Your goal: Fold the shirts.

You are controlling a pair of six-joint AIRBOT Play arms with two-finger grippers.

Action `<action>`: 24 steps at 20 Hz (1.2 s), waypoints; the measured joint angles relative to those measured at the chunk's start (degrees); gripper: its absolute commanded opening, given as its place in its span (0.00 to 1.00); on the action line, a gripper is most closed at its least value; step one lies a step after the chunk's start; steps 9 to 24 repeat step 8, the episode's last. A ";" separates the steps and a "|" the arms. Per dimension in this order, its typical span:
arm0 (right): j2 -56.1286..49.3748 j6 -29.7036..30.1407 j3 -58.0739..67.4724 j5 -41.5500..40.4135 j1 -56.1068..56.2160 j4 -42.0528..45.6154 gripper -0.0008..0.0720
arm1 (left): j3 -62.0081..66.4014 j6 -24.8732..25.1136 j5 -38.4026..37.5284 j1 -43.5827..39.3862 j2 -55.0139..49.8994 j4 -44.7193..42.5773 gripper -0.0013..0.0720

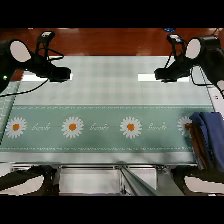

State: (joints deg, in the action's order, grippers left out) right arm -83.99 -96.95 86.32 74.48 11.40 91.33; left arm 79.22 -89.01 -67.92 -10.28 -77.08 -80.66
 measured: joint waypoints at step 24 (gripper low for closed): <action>-0.15 0.00 0.00 0.04 0.17 0.31 0.04 | -0.04 -0.22 -0.04 0.00 -0.04 -0.33 0.04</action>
